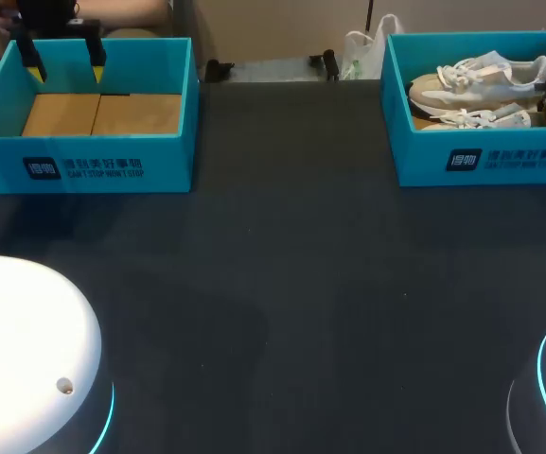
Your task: Take the shoe out of the shoebox, open the shoe tongue, remove and reinsert the insole, then place the shoe into the shoebox
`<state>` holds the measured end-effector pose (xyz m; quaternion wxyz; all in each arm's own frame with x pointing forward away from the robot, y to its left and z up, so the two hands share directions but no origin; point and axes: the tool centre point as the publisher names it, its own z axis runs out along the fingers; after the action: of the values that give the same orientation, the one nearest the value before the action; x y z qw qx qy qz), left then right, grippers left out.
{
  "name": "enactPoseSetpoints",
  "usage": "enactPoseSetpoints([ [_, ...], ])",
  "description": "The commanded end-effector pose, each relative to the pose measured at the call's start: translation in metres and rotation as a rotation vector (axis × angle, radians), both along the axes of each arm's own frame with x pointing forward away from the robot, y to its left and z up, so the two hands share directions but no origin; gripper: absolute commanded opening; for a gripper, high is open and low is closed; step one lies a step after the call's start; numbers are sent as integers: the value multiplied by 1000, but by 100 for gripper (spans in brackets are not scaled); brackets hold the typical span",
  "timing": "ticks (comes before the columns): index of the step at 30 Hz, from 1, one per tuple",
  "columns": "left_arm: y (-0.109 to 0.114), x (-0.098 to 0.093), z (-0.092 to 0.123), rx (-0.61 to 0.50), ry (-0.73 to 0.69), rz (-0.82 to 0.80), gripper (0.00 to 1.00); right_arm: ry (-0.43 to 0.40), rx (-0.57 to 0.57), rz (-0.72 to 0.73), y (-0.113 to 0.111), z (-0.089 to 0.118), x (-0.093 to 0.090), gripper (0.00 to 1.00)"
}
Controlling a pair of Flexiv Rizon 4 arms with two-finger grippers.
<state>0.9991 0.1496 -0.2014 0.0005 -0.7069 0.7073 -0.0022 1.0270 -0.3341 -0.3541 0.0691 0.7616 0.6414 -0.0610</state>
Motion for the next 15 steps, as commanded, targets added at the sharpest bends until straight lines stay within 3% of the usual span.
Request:
enactPoseSetpoints([
  [1, 0, 0, 1, 1, 1, 0, 100, 9, 11, 1, -3, -10, 6, 51],
  [3, 0, 0, 1, 1, 1, 0, 100, 9, 12, 4, -3, -13, 6, 54],
  [10, 0, 0, 1, 1, 1, 0, 100, 4, 4, 5, -4, -22, 6, 45],
  [12, 0, 0, 1, 1, 1, 0, 100, 12, 0, -7, -5, -25, 5, 32],
  [14, 0, 0, 1, 1, 1, 0, 100, 16, -8, -16, -6, -26, 5, 2],
  [15, 0, 0, 1, 1, 1, 0, 100, 18, -14, -17, -6, -26, 4, 0],
])
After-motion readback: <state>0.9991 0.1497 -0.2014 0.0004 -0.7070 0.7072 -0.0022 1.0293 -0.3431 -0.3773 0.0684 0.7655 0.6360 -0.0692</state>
